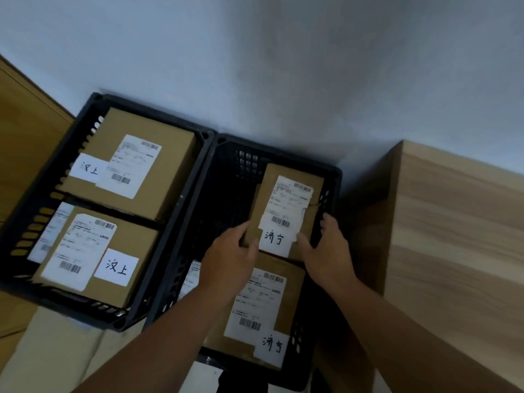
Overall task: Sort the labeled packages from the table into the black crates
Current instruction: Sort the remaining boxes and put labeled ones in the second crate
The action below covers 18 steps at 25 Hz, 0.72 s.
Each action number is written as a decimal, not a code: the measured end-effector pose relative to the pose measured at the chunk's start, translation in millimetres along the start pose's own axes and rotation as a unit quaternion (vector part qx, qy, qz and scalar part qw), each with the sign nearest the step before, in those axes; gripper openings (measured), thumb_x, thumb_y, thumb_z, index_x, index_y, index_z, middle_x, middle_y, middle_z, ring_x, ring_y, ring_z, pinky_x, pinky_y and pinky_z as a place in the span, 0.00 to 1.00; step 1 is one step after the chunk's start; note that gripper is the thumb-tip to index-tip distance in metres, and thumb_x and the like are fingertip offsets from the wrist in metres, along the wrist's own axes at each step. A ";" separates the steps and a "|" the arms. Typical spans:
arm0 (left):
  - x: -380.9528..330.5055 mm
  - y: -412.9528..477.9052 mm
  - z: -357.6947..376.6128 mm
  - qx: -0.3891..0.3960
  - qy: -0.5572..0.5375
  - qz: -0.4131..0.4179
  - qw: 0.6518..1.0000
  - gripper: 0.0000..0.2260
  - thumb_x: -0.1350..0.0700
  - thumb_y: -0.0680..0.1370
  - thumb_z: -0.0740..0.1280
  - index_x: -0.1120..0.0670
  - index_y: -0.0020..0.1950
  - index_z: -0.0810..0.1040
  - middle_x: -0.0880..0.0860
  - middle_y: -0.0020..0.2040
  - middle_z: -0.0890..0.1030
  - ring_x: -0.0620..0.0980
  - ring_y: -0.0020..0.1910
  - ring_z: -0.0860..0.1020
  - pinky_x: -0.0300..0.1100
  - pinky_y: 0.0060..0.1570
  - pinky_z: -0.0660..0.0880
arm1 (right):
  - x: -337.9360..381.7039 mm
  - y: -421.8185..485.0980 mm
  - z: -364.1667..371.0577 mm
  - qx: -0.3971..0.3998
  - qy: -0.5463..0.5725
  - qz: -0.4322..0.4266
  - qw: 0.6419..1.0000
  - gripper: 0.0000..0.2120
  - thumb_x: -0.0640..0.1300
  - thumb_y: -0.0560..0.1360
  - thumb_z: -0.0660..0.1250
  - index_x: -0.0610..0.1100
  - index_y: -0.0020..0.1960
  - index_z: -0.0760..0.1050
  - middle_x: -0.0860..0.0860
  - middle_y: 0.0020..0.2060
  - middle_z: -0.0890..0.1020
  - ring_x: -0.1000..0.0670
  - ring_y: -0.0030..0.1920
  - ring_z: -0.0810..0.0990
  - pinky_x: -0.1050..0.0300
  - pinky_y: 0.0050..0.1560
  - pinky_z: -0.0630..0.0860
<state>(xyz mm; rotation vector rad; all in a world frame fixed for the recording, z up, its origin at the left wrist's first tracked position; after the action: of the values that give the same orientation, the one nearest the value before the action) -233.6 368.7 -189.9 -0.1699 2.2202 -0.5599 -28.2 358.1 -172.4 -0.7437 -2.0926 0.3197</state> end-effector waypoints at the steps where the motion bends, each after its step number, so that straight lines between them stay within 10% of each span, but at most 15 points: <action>1: -17.1 -17.5 -3.3 -0.008 0.008 0.015 1.000 0.22 0.43 0.82 0.64 0.43 0.76 0.70 0.43 0.69 0.77 0.41 0.63 0.75 0.44 0.60 0.76 | 7.3 -19.2 -17.9 0.007 -0.007 -0.026 1.000 0.29 0.44 0.78 0.71 0.50 0.76 0.63 0.56 0.66 0.74 0.63 0.59 0.68 0.76 0.46 0.64; 5: -85.8 -72.5 5.3 -0.020 0.017 0.040 0.999 0.22 0.39 0.81 0.64 0.41 0.75 0.70 0.40 0.70 0.74 0.43 0.70 0.72 0.50 0.68 0.74 | 16.2 -75.8 -89.7 0.006 -0.049 -0.103 0.993 0.32 0.50 0.79 0.70 0.51 0.79 0.61 0.55 0.73 0.71 0.57 0.70 0.70 0.64 0.64 0.66; 18: -290.4 -271.8 137.5 -0.098 -0.071 0.099 0.988 0.16 0.37 0.80 0.63 0.37 0.68 0.73 0.35 0.64 0.76 0.35 0.64 0.74 0.45 0.62 0.75 | -81.4 -173.4 -351.4 -0.010 0.048 -0.224 0.973 0.14 0.54 0.76 0.69 0.57 0.61 0.72 0.64 0.57 0.75 0.64 0.56 0.74 0.66 0.49 0.71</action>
<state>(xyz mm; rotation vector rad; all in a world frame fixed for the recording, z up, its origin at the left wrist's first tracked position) 42.8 167.6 55.6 -0.0853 2.1206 -0.2150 223.6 156.1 64.3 -0.2753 -2.1032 0.0136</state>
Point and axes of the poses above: each hand's wrist, its own y-axis towards the middle knuckle, its own z-axis out of the palm, x = y × z, the point moved 3 cm from there along y, towards the middle knuckle
